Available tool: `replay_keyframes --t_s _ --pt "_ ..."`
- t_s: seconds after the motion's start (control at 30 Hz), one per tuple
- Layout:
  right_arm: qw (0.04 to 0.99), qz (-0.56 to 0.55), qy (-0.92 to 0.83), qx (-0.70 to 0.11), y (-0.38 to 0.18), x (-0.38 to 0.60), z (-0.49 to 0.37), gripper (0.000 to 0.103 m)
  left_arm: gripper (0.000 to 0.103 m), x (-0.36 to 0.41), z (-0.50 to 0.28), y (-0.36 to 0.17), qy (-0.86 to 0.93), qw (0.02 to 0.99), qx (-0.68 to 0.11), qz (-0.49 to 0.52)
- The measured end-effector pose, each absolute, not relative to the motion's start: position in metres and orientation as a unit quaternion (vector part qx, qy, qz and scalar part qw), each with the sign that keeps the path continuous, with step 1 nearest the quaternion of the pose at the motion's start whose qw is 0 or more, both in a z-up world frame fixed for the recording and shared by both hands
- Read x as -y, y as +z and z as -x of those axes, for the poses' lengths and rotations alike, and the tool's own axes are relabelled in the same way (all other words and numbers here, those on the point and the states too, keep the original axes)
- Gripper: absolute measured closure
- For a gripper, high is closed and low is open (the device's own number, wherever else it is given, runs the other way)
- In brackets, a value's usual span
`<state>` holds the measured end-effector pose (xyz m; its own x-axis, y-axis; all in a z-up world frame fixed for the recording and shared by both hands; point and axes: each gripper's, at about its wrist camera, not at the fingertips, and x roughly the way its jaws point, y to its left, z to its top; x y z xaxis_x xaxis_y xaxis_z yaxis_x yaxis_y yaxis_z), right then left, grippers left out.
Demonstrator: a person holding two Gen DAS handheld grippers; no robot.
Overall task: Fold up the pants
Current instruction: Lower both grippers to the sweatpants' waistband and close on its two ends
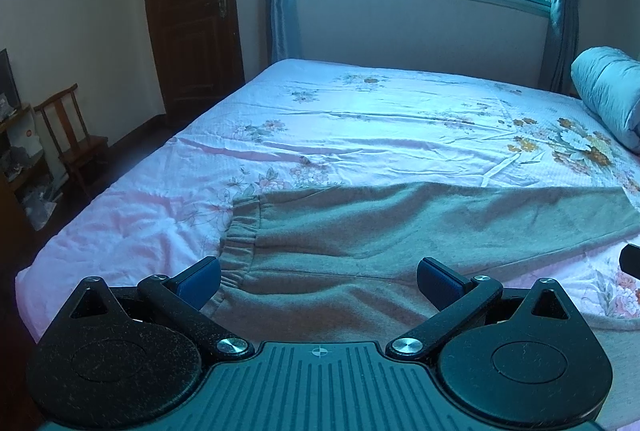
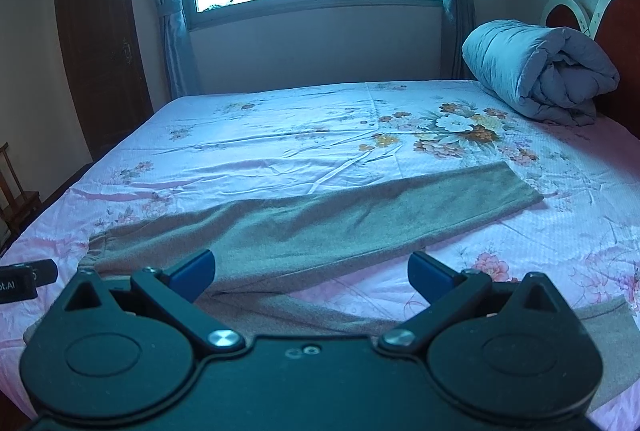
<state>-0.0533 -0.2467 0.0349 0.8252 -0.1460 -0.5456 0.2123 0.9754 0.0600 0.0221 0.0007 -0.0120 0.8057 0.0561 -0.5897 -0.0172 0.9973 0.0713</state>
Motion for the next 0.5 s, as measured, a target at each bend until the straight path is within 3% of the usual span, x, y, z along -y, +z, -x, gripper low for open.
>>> replay_keyframes --t_s 0.5 --pt "0.954 -0.051 -0.020 -0.295 0.028 0.254 0.018 0.006 0.000 -0.031 -0.077 -0.025 -0.005 0.940 -0.337 -0.053"
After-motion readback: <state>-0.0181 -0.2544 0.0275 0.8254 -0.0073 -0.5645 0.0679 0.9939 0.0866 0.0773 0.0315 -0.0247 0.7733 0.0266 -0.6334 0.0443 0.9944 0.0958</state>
